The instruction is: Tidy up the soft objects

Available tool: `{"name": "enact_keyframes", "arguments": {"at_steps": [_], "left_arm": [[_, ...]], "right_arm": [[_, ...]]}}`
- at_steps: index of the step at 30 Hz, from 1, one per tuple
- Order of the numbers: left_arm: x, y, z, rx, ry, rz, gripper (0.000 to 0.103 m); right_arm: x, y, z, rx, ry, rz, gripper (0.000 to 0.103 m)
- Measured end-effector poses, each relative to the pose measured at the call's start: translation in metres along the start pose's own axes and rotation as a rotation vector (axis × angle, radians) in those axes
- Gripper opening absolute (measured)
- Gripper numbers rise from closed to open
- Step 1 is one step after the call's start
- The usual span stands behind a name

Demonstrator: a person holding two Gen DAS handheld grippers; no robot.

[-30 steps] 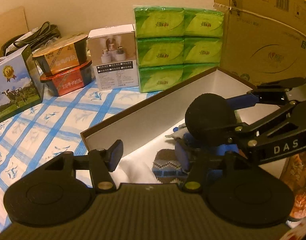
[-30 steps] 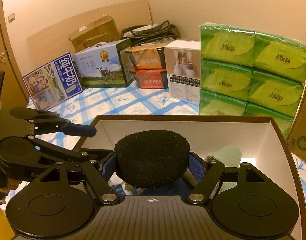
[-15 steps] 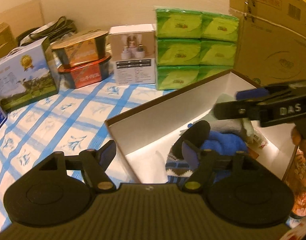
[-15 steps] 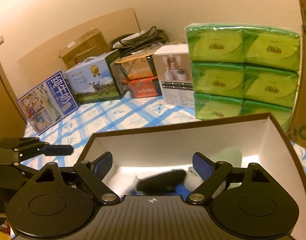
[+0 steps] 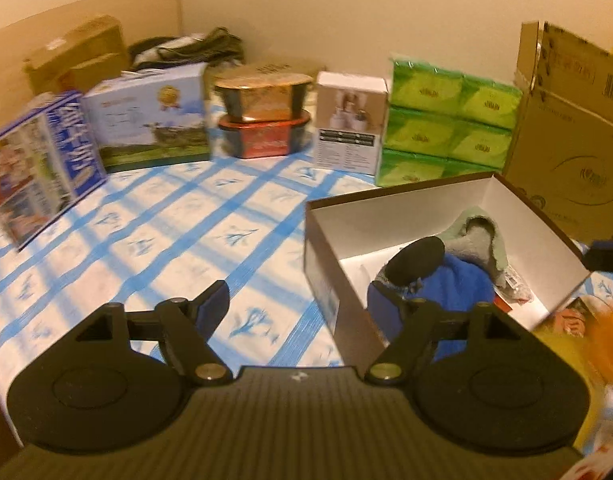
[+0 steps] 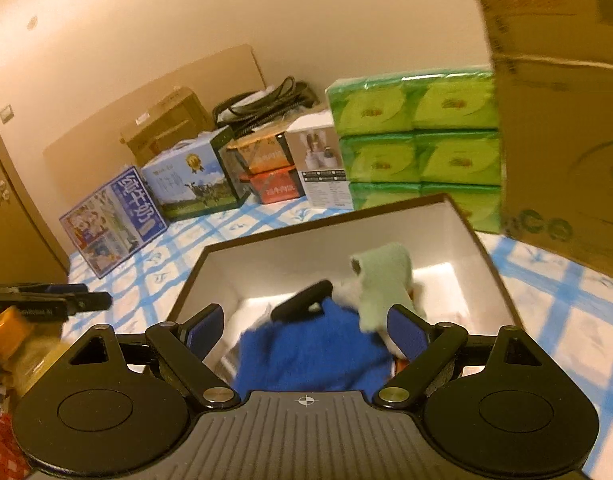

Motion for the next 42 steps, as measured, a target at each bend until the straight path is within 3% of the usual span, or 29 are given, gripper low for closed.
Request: {"name": "enact_keyframes", "arguments": {"at_steps": [8,20,26,33,42], "left_arm": [[-0.006,0.052,0.099,-0.051,-0.036,-0.008,0.081],[-0.086,0.125,0.209,-0.04,0.024,-0.068,0.081],[-0.121,0.165,0.235,0.02,0.066,-0.047,0.081],[-0.149,0.205,0.25,0.09,0.09,-0.068,0.081],[-0.161,0.233,0.263,0.135,0.107,-0.082,0.081]], "right_arm": [[0.042,0.049,0.084,0.001,0.017,0.066,0.088],[0.102,0.118,0.172,0.043,0.079,0.053,0.088],[0.111,0.15,0.204,0.085,0.058,0.029,0.088],[0.113,0.186,0.231,0.137,0.1,-0.015,0.088],[0.113,0.224,0.25,0.213,0.157,-0.04,0.088]]}}
Point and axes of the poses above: each gripper's, at about its wrist camera, not at the fingertips, and z roughly against the way its jaws point, x to its left, y to its underside, the point moved 1 cm from there along -z, roughly the way its jaws point, and after that the axes turned 8 degrees about -y, right-handed, at the moved point
